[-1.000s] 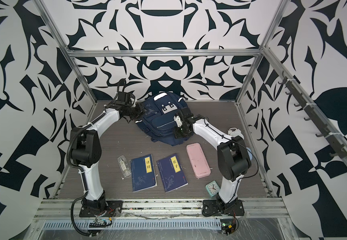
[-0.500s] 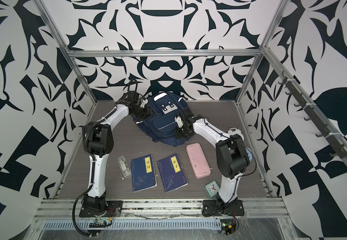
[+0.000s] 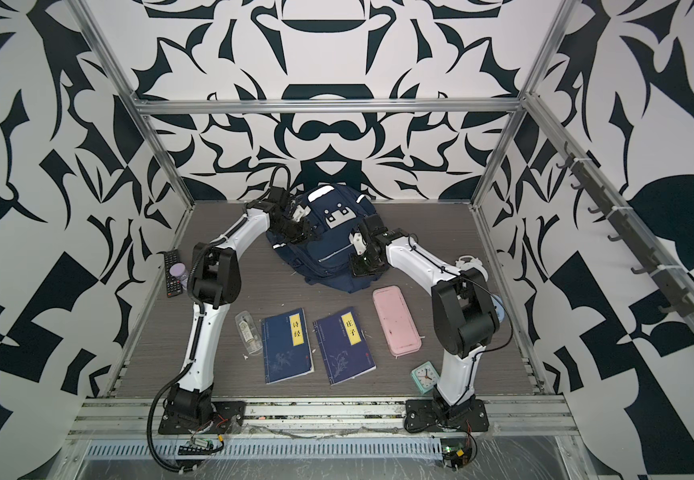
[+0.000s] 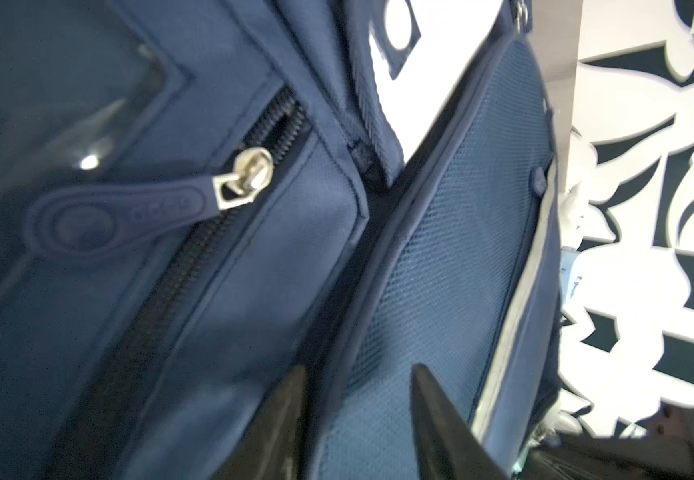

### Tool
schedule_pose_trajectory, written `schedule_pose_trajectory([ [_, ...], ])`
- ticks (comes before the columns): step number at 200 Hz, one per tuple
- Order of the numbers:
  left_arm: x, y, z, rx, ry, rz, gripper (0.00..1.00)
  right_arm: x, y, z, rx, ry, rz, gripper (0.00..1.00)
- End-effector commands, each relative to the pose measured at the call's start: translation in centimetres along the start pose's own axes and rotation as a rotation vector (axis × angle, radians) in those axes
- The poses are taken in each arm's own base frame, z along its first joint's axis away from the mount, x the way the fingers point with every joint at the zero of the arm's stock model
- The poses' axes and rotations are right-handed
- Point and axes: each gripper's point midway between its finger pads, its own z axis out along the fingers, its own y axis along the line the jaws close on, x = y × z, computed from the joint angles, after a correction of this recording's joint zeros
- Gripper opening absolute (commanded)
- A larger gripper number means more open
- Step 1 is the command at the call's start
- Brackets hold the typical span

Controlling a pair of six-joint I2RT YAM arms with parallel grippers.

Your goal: Pack the student bag

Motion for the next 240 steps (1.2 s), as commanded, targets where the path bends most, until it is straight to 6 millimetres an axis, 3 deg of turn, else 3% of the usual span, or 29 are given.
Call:
schedule_pose_trajectory([
  [1,1.7,-0.7,1.0,0.073,0.077,-0.013,0.24,-3.2,0.7,-1.3,-0.018,-0.100,-0.032,0.00],
  [26,1.7,-1.5,0.6,0.104,0.075,-0.017,0.00,-3.4,0.7,-1.0,-0.019,-0.098,-0.032,0.00],
  [59,0.3,-1.6,-0.6,0.132,0.011,-0.043,0.00,-3.5,0.9,-0.9,-0.030,-0.096,-0.032,0.00],
  [108,-4.1,0.1,-6.8,0.246,-0.303,-0.260,0.00,-2.7,2.8,-1.4,-0.059,-0.085,-0.054,0.00],
  [132,-5.0,-0.1,-8.5,0.245,-0.379,-0.292,0.00,-2.3,4.4,-1.2,-0.072,-0.077,-0.081,0.00],
  [194,-5.7,-0.5,-10.0,0.316,-0.497,-0.413,0.00,-1.5,9.4,0.5,-0.115,-0.041,-0.158,0.00],
  [240,-6.4,-1.8,-11.5,0.337,-0.537,-0.404,0.00,0.3,11.9,2.0,-0.126,0.014,-0.208,0.00],
])
